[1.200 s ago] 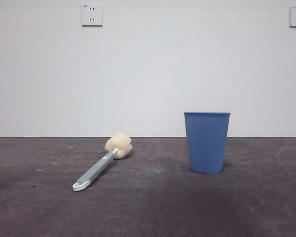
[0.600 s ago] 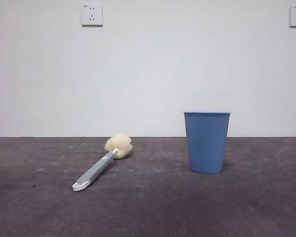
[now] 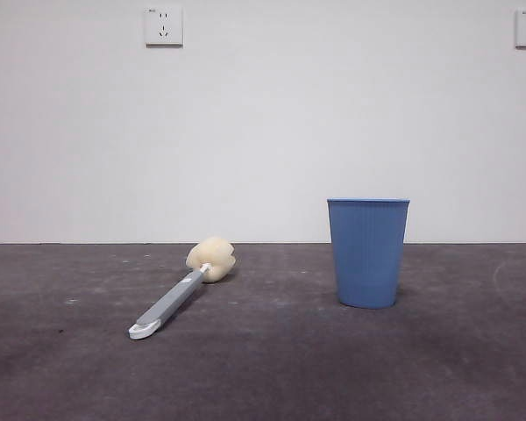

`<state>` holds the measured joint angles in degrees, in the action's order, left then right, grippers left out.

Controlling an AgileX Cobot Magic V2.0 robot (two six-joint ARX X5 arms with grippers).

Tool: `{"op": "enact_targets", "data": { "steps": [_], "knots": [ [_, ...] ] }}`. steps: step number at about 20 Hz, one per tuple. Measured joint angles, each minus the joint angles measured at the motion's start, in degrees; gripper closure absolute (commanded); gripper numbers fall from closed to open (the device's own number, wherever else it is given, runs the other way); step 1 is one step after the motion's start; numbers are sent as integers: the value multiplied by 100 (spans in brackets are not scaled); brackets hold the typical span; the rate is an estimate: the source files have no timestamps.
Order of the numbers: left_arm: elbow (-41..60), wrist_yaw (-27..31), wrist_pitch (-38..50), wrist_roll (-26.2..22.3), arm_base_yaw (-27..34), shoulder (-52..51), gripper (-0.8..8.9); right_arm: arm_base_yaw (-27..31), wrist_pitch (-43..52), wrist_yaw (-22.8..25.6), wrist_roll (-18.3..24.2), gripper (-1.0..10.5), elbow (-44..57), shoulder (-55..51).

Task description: Pick up the cup brush,pick up the cup,insert the brush into the cup,clean the cup,put the cup brush back,put the cup back to the fixed position on the table

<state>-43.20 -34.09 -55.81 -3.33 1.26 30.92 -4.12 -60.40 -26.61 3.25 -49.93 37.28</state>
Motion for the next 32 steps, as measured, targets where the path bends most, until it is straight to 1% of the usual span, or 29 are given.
{"op": "enact_targets", "data": {
  "steps": [3,5,7,9,11,13,15,17,20,23,25,27,28,29,30,32],
  "knots": [
    [0,81,129,52,-170,332,286,0,4,0,0,371,0,11],
    [0,343,345,127,-378,684,286,0,26,0,-2,376,0,22],
    [0,623,697,310,-710,1172,286,0,57,0,-4,376,0,22],
    [0,962,1222,601,-1200,1755,286,0,81,0,-4,379,0,22],
    [0,1552,1856,968,-1799,2339,286,0,81,0,-7,379,0,24],
    [-4,2269,2520,1362,-2422,2994,287,0,81,0,-20,379,0,24],
    [-103,2876,2898,1661,-2868,3713,287,0,83,0,-42,379,0,24],
    [-323,3285,3084,1847,-3187,4454,288,0,83,0,-46,379,0,24],
    [-844,3744,3128,1947,-3519,5460,288,0,83,0,-46,379,0,26],
    [-1346,3963,3150,1978,-3661,6192,288,0,83,-2,-70,379,0,26],
    [-1488,4006,3167,2061,-3674,6529,290,0,81,0,-87,380,0,26],
    [-1497,4111,3154,2166,-3681,6758,366,0,83,-2,-90,380,0,26],
    [-1497,4124,3147,2199,-3683,6817,386,0,83,-2,-90,380,0,26],
    [-1497,4127,3150,2212,-3685,6830,434,0,83,-2,-90,380,0,26],
    [-1497,4127,3158,2247,-3696,6830,543,0,83,0,-90,380,0,26],
    [-1497,4120,3158,2251,-3724,6830,795,0,83,0,-90,380,0,26]
  ]
}}
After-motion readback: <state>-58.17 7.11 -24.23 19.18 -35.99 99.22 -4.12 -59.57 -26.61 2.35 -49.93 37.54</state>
